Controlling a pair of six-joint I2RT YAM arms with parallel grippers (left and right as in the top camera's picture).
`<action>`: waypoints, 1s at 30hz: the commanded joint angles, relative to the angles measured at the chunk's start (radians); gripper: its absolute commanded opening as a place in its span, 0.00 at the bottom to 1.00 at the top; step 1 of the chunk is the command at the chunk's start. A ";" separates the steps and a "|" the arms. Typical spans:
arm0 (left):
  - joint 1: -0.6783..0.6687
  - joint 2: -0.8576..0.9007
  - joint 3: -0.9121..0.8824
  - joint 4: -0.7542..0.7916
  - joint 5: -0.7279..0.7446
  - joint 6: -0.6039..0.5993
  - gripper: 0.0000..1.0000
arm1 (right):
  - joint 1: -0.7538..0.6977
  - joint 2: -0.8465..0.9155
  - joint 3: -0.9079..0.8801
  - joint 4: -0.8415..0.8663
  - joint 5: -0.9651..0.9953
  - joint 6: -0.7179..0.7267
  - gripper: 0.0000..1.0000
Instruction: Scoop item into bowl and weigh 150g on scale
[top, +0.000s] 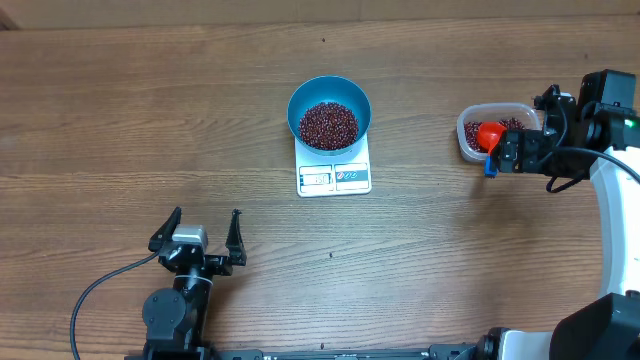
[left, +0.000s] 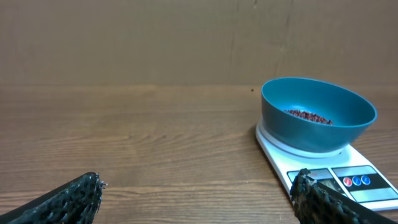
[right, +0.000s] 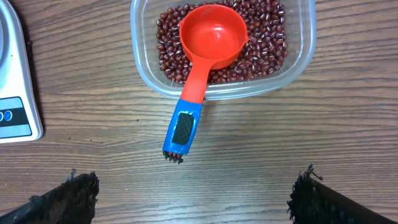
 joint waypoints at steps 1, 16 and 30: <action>0.006 -0.015 -0.004 -0.002 0.020 0.026 0.99 | -0.002 -0.015 0.029 0.005 0.006 -0.004 1.00; 0.006 -0.015 -0.004 -0.002 -0.001 0.026 0.99 | -0.002 -0.015 0.029 0.005 0.006 -0.004 1.00; 0.006 -0.014 -0.004 -0.002 -0.001 0.026 0.99 | -0.002 -0.015 0.029 0.005 0.006 -0.004 1.00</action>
